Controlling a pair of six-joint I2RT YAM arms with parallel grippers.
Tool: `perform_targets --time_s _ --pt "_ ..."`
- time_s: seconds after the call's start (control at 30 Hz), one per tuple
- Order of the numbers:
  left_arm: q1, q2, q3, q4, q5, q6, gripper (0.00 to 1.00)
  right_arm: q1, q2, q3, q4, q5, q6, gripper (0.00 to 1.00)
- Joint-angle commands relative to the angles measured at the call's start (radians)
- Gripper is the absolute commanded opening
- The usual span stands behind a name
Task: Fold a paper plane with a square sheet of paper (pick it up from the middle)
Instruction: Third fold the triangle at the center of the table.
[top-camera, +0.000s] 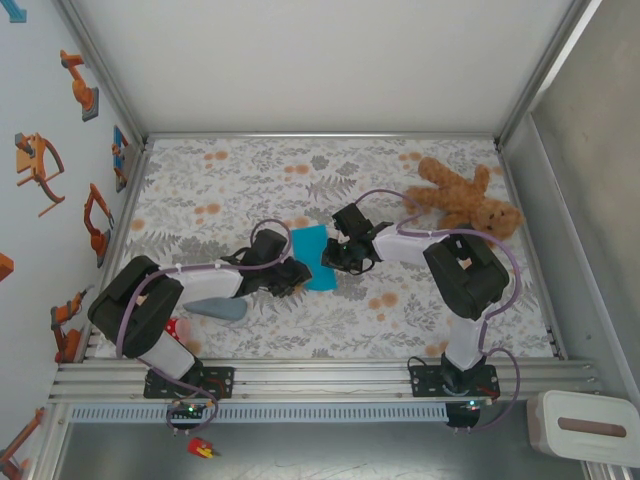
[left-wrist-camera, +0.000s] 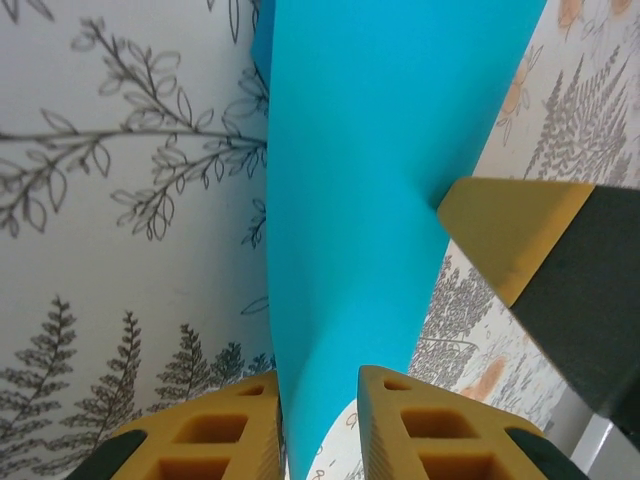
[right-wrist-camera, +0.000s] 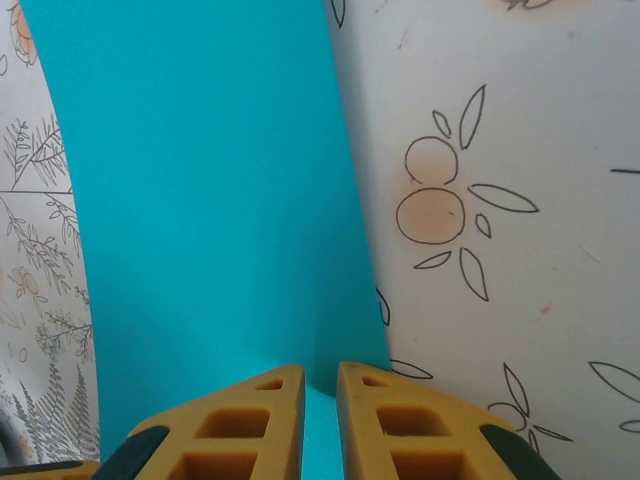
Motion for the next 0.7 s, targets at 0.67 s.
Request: perform_targets --time_s 0.67 --pt "0.153 0.177 0.114 0.058 0.187 0.077 0.15 -0.010 -0.019 -0.057 0.031 0.007 0.003 0.20"
